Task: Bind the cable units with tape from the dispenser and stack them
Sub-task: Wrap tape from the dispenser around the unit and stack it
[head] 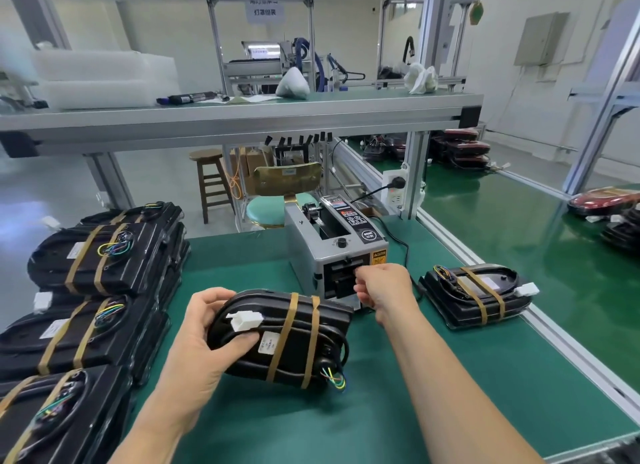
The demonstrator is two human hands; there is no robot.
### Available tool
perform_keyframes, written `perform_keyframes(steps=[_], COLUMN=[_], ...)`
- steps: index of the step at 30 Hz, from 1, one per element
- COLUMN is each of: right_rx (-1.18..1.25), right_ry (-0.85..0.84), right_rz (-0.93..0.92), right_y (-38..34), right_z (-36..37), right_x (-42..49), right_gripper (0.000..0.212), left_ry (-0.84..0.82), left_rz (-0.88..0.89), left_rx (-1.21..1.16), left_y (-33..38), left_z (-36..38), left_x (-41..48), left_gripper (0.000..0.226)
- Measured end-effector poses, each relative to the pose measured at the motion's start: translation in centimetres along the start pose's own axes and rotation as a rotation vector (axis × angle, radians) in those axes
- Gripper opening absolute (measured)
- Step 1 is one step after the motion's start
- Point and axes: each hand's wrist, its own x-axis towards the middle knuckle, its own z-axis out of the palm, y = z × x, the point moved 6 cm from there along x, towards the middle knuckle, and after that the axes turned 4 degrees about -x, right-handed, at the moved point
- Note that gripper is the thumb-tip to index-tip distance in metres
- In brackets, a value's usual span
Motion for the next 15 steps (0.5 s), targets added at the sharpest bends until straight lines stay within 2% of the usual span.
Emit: perform_keyframes(steps=[3, 7, 10, 15], right_rx=[-0.046, -0.059, -0.043, -0.009], right_ry=[0.022, 0.038, 0.055, 0.079], right_rz=[-0.028, -0.041, -0.025, 0.008], right_y=[0.0, 0.0, 0.3, 0.6], right_z=[-0.1, 0.1, 0.4, 0.8], right_x=[0.1, 0.2, 0.4, 0.5], right_gripper=[0.016, 0.008, 0.009, 0.013], left_ry=[-0.028, -0.052, -0.077, -0.095], left_rz=[-0.025, -0.053, -0.072, -0.105], left_rx=[-0.012, -0.026, 0.002, 0.049], left_y=[-1.0, -2.3, -2.7, -3.0], left_z=[0.1, 0.6, 1.4, 2.3], left_x=[-0.3, -0.9, -1.3, -2.1], left_gripper=[0.064, 0.06, 0.069, 0.064])
